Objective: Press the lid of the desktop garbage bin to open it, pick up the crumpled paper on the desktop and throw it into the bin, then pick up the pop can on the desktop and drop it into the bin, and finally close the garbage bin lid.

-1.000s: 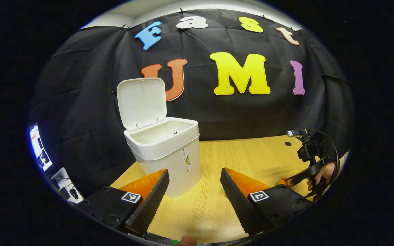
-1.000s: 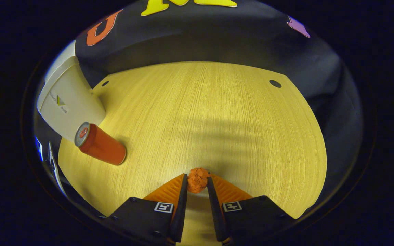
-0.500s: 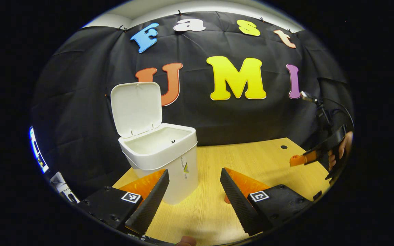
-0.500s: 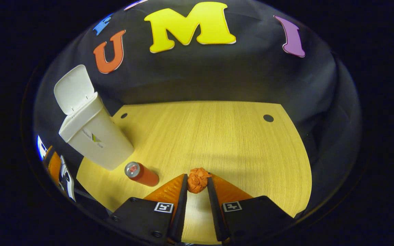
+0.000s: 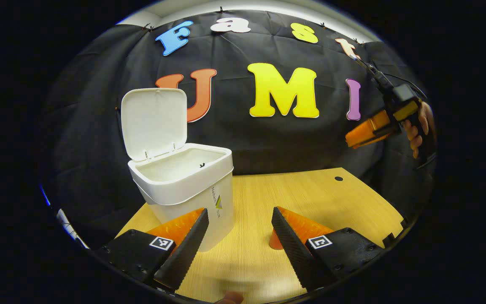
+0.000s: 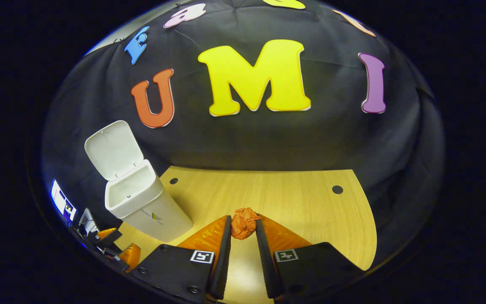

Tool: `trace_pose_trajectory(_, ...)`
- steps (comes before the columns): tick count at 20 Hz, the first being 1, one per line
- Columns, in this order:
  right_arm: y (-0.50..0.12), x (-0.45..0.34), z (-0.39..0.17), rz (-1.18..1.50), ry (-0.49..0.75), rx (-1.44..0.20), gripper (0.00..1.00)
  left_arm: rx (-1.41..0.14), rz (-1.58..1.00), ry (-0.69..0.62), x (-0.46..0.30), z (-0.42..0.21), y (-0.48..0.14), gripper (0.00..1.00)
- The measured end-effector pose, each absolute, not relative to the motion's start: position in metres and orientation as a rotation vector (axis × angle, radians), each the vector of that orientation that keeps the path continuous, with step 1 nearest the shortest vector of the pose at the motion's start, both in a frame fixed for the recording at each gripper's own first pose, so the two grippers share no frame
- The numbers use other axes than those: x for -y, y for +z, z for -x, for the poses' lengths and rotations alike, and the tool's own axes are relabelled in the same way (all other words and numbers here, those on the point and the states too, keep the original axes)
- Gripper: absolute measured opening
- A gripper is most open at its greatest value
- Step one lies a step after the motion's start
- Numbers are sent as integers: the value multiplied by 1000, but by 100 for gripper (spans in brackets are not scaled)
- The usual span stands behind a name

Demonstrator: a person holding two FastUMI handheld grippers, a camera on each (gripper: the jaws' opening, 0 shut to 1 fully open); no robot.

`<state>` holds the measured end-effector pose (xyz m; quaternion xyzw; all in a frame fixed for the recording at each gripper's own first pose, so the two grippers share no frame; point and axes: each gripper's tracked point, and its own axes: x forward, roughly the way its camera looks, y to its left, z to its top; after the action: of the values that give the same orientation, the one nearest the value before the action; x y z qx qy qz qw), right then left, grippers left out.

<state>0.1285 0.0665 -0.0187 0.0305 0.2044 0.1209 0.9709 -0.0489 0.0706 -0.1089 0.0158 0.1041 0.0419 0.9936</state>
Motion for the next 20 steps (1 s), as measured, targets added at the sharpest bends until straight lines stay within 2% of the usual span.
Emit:
trace_pose_trajectory(4,19,-132,-137,-51,321,-358,37,-217,-10,39,-71,51,-117,100)
trace_pose_trajectory(5,25,-155,-139,-54,353,-346,35,-215,-5,40,-76,52,-119,100)
trace_pose_trajectory(9,34,-237,-145,-12,436,-323,37,-213,0,24,-88,60,-123,100)
trace_pose_trajectory(12,24,-300,-144,-5,513,-344,35,-203,20,0,-94,68,-126,100)
trace_pose_trajectory(15,4,-355,-144,2,573,-386,37,-201,24,-3,-101,71,-129,100)
trace_pose_trajectory(16,-4,-371,-146,10,586,-394,35,-203,23,-6,-102,74,-131,100)
trace_pose_trajectory(20,-29,-413,-144,37,633,-430,37,-216,7,11,-111,80,-139,100)
